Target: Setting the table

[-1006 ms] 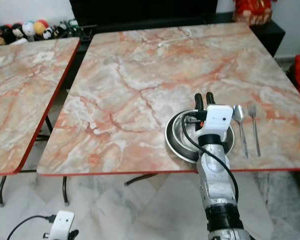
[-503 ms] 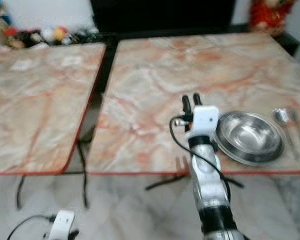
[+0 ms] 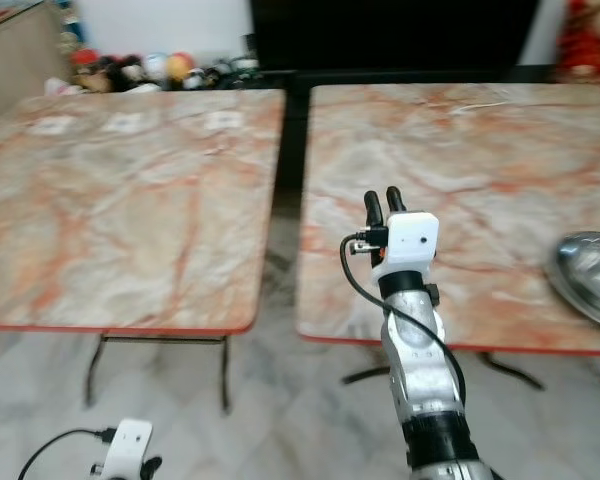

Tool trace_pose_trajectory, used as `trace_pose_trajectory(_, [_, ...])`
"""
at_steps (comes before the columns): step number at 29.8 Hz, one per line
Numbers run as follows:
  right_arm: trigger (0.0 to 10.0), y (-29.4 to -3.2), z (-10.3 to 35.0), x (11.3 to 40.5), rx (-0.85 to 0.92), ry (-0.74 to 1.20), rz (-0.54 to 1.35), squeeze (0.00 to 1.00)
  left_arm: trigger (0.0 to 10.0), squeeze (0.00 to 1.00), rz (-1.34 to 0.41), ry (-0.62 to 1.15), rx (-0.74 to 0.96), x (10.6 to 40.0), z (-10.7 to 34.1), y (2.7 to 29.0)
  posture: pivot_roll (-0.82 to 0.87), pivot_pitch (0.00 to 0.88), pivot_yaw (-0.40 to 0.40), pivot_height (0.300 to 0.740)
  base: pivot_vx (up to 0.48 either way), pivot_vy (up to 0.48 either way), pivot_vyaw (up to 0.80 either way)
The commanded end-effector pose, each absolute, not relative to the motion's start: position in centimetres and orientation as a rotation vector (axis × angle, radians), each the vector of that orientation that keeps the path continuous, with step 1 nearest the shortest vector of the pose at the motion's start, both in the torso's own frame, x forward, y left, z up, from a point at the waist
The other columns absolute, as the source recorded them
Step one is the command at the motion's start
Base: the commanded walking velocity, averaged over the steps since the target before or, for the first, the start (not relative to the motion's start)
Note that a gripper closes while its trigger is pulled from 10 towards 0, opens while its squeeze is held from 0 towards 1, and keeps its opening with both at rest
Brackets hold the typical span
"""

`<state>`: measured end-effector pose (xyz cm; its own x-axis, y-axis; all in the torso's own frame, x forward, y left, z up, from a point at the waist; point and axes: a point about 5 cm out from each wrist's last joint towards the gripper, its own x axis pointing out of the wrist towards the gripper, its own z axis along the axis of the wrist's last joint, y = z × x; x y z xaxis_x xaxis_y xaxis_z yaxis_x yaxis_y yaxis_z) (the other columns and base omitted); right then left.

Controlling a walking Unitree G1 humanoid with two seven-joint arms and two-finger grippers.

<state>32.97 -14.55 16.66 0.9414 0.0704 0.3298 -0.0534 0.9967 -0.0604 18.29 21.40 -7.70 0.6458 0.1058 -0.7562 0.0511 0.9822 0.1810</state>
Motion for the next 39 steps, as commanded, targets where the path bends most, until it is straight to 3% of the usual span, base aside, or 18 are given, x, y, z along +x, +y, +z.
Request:
trace_pose_trajectory(1, [10.0,-14.7,16.7,32.9,-0.044,-0.334,0.057,0.0,10.0,0.0,0.048,0.894,0.185,17.7,-8.0,21.6,-0.11,0.035,0.051,0.74,0.0,0.48,0.0])
trace_pose_trajectory(39, [10.0,-13.3,16.6,33.2,0.007,-0.32,0.074,0.0,10.0,0.0,0.055,0.89,0.187,17.8,-7.9,21.7,-0.1,0.052,0.057,0.74,0.0,0.48,0.0])
